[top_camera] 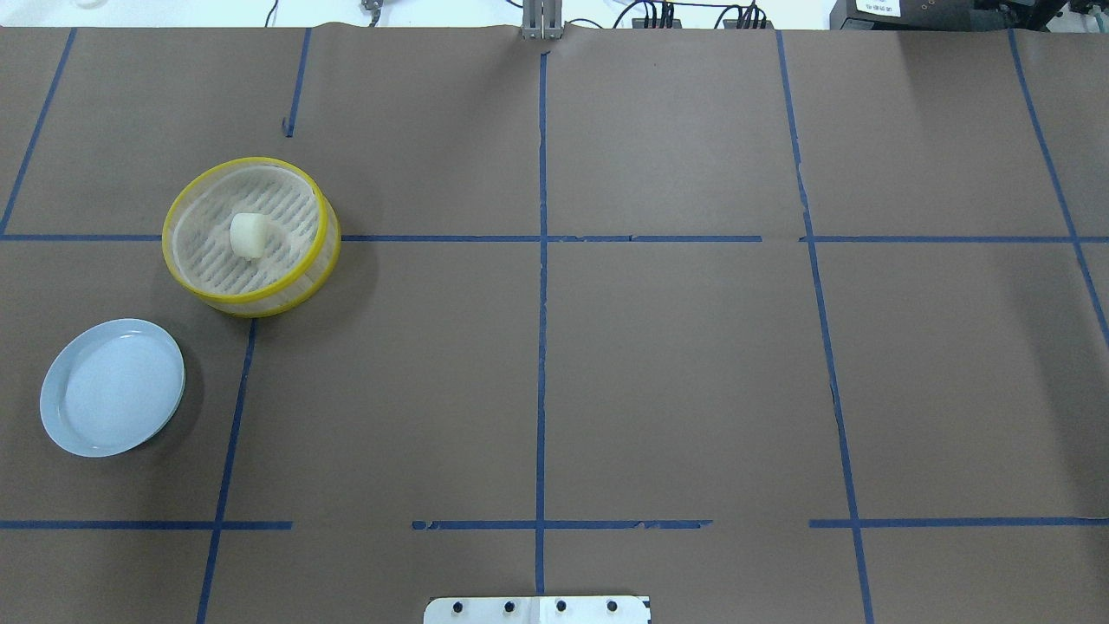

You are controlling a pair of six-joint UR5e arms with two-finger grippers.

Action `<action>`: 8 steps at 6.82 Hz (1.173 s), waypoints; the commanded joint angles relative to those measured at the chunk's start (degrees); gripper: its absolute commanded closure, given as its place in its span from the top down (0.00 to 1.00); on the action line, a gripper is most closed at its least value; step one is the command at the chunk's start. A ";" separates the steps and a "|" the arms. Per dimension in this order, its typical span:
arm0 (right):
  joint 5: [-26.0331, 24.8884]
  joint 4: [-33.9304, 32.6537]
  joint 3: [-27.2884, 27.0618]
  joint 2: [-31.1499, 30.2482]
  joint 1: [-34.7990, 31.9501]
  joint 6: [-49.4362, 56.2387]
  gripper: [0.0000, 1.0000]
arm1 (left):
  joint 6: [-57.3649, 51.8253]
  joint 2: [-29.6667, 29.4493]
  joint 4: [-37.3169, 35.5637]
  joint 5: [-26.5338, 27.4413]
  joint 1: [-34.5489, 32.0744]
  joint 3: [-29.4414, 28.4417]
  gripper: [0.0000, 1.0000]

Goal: Place bun in steamer

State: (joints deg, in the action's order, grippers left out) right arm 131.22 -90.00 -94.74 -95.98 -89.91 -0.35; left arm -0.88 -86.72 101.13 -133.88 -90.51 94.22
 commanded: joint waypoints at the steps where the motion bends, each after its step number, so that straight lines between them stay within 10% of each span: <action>1: 0.00 0.00 0.00 0.00 0.00 0.00 1.00 | -4.57 0.59 -5.39 -1.03 -2.57 -0.26 1.00; 8: 0.00 0.00 0.00 0.00 0.00 0.00 1.00 | -4.57 0.41 -14.65 -1.56 -2.13 1.67 1.00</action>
State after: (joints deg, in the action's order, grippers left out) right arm 131.22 -90.00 -94.75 -95.98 -89.91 -0.35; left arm -5.41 -86.61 86.45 -135.50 -92.64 95.78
